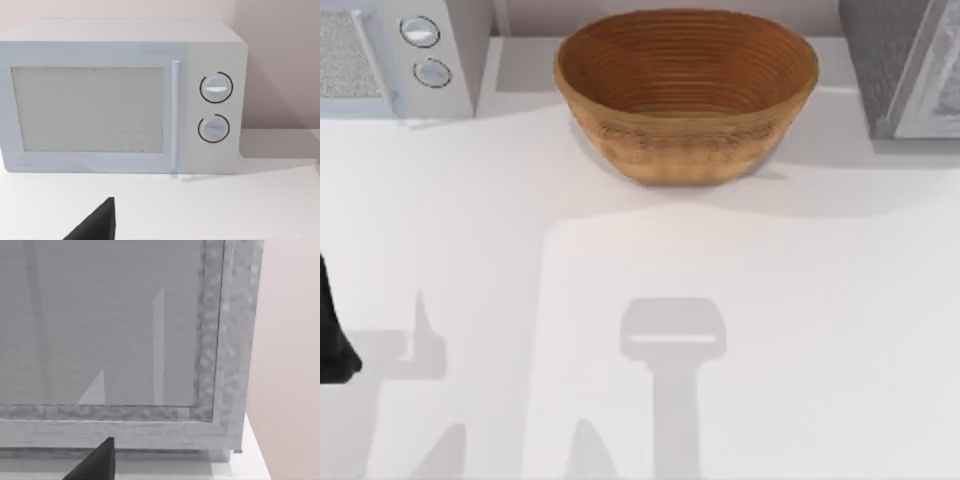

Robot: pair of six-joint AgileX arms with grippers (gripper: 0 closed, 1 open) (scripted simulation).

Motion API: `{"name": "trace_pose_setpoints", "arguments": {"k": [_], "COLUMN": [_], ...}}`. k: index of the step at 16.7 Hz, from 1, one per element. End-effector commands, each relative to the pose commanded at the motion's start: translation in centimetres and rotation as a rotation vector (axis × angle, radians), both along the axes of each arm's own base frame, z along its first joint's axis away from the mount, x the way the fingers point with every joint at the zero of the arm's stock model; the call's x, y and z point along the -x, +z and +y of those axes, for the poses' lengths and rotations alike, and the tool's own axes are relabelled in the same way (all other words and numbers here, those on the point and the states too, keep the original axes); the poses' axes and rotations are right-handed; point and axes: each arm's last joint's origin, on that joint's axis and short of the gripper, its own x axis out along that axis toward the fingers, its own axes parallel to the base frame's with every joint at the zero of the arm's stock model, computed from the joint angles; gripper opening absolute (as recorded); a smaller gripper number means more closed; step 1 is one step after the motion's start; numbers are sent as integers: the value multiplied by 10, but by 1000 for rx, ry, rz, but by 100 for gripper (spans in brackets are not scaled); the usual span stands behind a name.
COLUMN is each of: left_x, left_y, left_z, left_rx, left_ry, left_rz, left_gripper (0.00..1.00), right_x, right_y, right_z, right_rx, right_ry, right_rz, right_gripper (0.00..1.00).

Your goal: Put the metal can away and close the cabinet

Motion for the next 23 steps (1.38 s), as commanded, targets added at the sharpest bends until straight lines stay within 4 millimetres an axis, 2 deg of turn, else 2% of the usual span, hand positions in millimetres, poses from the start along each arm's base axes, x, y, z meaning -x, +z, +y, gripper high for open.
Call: {"name": "trace_pose_setpoints", "arguments": {"k": [3, 5, 8, 10, 13, 17, 20, 23], "left_x": [0, 0, 0, 0, 0, 0, 0, 0], "left_y": [0, 0, 0, 0, 0, 0, 0, 0], "left_z": [0, 0, 0, 0, 0, 0, 0, 0], "left_rx": [0, 0, 0, 0, 0, 0, 0, 0], "left_ry": [0, 0, 0, 0, 0, 0, 0, 0], "left_rz": [0, 0, 0, 0, 0, 0, 0, 0], "left_gripper": [100, 100, 100, 100, 100, 100, 100, 100], "right_x": [-11, -19, -27, -29, -25, -9, 2, 5], "right_y": [29, 58, 116, 160, 228, 302, 333, 339], "right_z": [-24, -42, -62, -66, -55, -18, 6, 12], "right_rx": [7, 4, -13, -30, -51, -36, -13, -8], "right_ry": [-2, -4, -5, -5, -3, 0, 1, 1], "right_rz": [-4, -2, 7, 17, 29, 21, 8, 5], "right_gripper": [100, 100, 100, 100, 100, 100, 100, 100]}}
